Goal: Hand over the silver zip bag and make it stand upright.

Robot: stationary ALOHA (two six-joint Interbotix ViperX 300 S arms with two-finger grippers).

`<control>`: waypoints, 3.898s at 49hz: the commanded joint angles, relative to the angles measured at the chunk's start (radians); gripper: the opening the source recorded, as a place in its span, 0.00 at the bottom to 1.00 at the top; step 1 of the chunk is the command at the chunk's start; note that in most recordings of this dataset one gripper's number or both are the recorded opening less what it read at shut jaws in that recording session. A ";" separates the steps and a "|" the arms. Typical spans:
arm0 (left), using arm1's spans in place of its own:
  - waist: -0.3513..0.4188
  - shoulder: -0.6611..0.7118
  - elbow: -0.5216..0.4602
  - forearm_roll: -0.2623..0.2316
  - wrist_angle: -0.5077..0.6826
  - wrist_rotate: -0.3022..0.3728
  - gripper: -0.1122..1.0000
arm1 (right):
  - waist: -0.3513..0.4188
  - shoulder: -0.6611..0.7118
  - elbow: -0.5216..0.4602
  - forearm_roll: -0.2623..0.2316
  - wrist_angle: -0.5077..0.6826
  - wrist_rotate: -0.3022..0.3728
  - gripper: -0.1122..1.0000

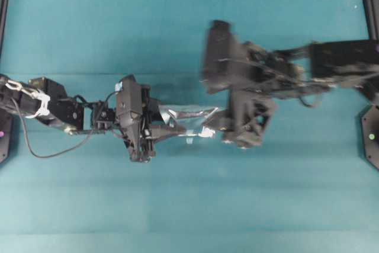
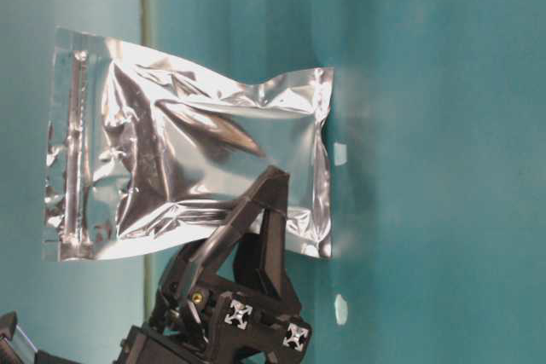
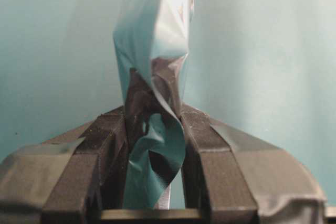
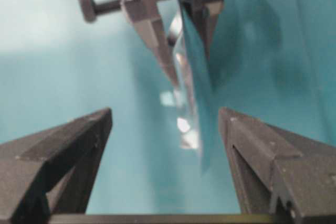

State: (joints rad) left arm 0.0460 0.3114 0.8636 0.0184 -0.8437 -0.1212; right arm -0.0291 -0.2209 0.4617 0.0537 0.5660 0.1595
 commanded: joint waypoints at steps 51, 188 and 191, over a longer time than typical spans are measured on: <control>-0.032 -0.005 -0.017 0.002 -0.003 0.008 0.37 | -0.014 -0.379 0.391 0.000 -0.383 0.028 0.87; -0.037 -0.006 -0.015 0.002 -0.003 0.006 0.37 | -0.002 -0.390 0.448 0.002 -0.428 0.029 0.87; -0.037 -0.006 -0.014 0.002 -0.003 0.005 0.37 | -0.002 -0.390 0.449 0.002 -0.428 0.029 0.87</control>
State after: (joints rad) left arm 0.0215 0.3114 0.8575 0.0169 -0.8437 -0.1150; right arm -0.0322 -0.6059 0.9173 0.0537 0.1427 0.1795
